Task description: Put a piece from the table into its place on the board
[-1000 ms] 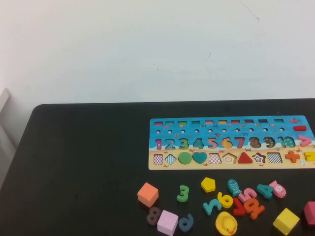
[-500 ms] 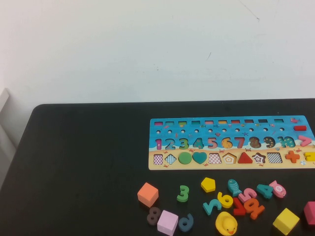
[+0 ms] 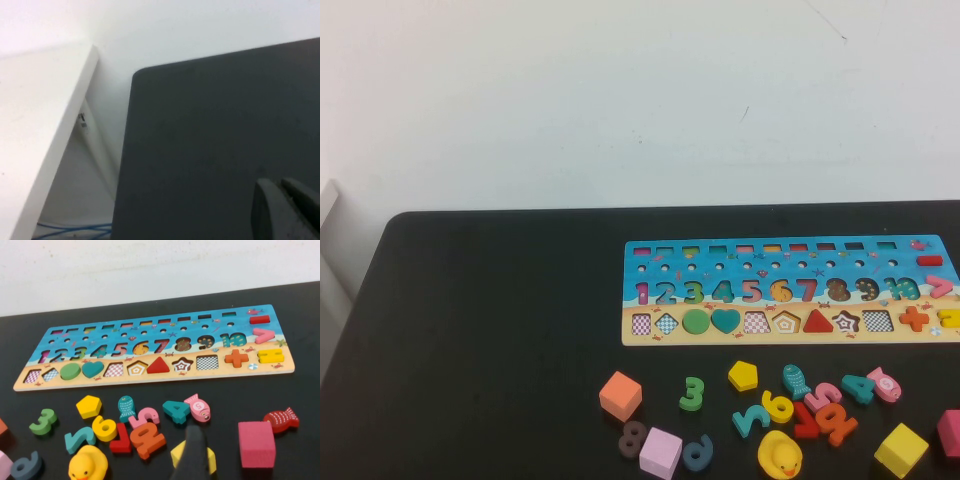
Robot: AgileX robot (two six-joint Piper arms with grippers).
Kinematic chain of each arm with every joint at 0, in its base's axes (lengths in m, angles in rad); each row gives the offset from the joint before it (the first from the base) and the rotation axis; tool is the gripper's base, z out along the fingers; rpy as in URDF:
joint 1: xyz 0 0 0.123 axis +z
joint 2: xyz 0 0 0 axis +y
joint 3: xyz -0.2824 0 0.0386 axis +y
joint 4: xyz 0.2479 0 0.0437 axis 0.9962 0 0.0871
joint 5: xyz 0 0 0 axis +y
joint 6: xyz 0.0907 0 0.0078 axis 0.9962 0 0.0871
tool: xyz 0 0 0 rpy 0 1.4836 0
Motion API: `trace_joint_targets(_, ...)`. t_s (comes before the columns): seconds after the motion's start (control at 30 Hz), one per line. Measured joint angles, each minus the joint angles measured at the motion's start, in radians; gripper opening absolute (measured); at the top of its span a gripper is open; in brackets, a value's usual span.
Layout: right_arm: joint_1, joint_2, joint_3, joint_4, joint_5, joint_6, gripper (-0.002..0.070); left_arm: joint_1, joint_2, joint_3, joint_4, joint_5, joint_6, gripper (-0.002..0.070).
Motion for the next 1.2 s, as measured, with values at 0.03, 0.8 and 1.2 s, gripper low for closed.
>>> trace_joint_targets(0.03, 0.000, 0.000, 0.000, 0.000, 0.000, 0.000, 0.0593, 0.000, 0.000, 0.000, -0.010, -0.011, -0.013, -0.0001)
trace_joint_targets(0.8, 0.000, 0.000, 0.000, 0.000, 0.000, 0.000, 0.0593, -0.007, 0.000, 0.002, -0.898, -0.241, -0.391, -0.0001)
trace_joint_targets(1.2, 0.000, 0.000, 0.000, 0.000, 0.000, 0.000, 0.0593, -0.007, 0.157, -0.186, -0.890, 0.042, 0.115, -0.0001)
